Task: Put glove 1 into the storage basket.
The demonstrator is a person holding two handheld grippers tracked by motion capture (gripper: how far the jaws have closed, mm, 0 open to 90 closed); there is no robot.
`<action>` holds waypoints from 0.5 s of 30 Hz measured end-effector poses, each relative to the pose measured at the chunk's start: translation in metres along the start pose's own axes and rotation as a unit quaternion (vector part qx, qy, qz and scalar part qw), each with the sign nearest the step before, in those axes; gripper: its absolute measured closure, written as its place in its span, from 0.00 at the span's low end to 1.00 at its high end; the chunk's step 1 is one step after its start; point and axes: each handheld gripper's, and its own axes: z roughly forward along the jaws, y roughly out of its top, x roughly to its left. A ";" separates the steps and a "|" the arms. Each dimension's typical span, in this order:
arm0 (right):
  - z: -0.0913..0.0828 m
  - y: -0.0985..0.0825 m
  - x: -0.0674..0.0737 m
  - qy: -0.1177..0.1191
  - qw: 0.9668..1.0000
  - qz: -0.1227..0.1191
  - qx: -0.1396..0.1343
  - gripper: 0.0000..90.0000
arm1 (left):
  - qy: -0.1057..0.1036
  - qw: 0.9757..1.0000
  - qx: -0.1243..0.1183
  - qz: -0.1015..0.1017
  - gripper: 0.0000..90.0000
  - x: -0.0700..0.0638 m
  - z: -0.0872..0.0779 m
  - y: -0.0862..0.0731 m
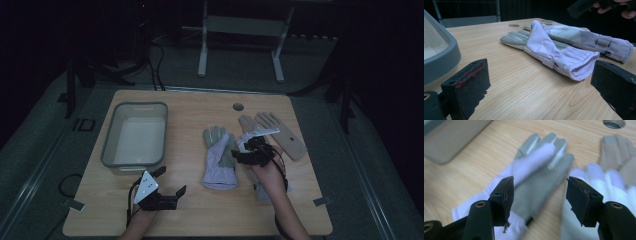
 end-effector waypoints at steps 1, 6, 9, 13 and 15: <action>-0.004 -0.003 -0.004 -0.004 1.000 -0.001 0.000 0.46 | 0.000 1.000 0.001 0.001 0.03 0.000 0.000 0.000; -0.022 -0.023 -0.027 -0.018 1.000 -0.010 -0.008 0.46 | 0.000 1.000 0.000 0.000 0.03 0.000 0.000 0.000; -0.028 -0.035 -0.039 -0.029 0.999 -0.017 -0.002 0.48 | 0.001 1.000 0.000 0.001 0.03 0.000 0.000 0.000; -0.034 -0.050 -0.054 -0.024 1.000 -0.009 0.003 0.47 | 0.001 1.000 0.001 0.001 0.03 0.000 0.000 0.000; -0.036 -0.057 -0.061 -0.023 1.000 -0.004 0.006 0.46 | 0.002 1.000 0.001 0.002 0.03 0.000 0.000 0.000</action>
